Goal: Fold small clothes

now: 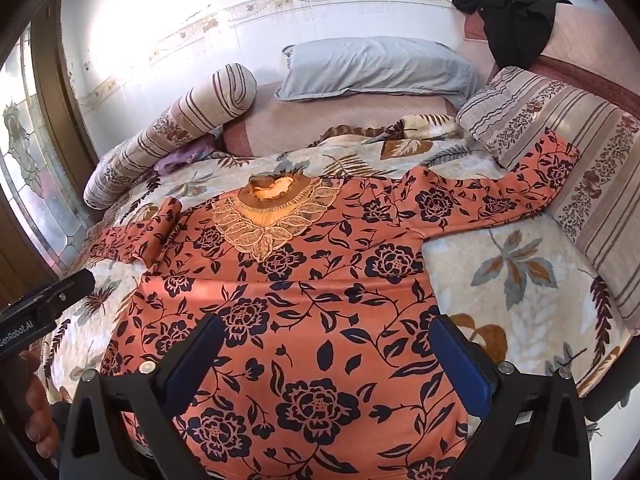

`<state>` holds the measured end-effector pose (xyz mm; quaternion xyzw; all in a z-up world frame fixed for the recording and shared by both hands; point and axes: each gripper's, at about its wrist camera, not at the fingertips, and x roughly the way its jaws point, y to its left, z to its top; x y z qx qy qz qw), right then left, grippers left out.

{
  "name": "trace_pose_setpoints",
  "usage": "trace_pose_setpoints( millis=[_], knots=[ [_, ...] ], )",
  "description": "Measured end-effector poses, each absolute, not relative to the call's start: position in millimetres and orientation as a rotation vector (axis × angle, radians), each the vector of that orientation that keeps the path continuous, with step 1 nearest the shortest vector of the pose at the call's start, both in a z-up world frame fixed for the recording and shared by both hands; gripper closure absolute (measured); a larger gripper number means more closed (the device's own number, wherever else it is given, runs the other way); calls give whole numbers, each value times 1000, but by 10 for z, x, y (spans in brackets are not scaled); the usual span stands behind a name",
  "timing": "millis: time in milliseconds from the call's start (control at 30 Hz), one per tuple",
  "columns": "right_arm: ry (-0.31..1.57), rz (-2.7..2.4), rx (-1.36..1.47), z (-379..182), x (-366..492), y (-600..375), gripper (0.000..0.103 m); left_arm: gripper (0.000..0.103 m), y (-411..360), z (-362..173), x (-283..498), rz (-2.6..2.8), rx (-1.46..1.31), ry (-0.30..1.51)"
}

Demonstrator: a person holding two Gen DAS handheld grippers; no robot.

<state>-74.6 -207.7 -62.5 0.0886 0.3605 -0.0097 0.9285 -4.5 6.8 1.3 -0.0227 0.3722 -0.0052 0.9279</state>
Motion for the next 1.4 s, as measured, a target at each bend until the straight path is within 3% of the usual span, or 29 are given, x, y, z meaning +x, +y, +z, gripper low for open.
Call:
trace_pose_setpoints(
  millis=[1400],
  knots=[
    [741,-4,176,-602,-666,-2017,0,0,92,-39,1,-11,-47,768]
  ],
)
